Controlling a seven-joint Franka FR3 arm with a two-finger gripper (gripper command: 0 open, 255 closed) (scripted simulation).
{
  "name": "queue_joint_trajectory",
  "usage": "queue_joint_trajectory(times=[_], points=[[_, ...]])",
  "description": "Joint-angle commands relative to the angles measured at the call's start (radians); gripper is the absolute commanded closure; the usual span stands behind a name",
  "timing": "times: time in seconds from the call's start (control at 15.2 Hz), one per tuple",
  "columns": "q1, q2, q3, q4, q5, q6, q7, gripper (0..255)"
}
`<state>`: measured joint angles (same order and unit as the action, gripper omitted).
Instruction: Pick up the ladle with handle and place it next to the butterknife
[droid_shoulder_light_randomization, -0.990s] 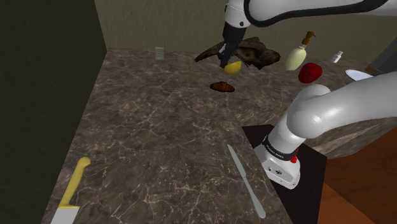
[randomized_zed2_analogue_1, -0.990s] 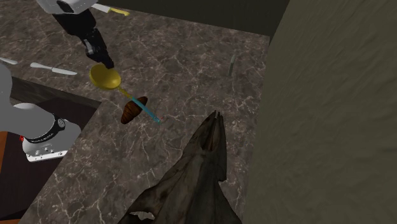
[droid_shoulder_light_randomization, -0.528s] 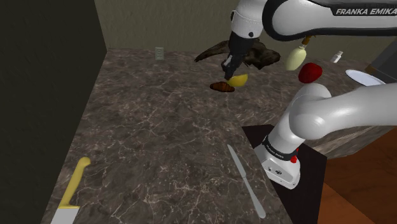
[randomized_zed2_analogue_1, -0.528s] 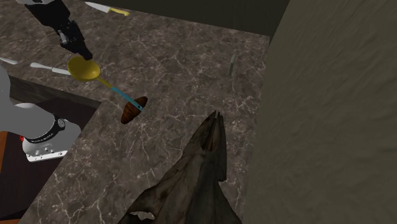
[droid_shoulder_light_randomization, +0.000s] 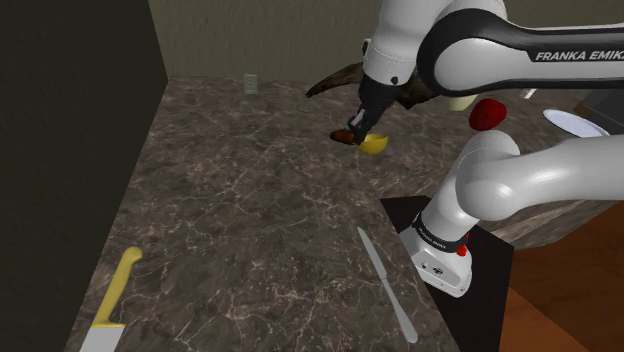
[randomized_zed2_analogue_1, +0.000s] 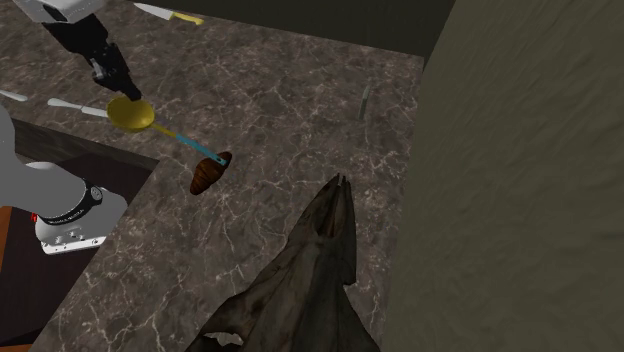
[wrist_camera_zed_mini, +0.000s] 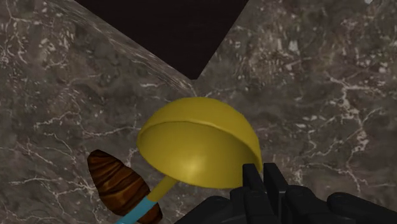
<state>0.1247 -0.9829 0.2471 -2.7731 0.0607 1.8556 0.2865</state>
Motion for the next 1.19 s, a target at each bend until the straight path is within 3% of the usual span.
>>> queue_joint_trajectory(times=[0.0, 0.86, 1.12], points=[[0.002, 0.007, 0.006, -0.022, 0.004, 0.029, 0.004, 255], [0.017, 0.059, 0.044, -0.173, 0.033, 0.23, 0.028, 255], [0.017, 0.065, 0.046, -0.181, 0.034, 0.242, 0.029, 255]])
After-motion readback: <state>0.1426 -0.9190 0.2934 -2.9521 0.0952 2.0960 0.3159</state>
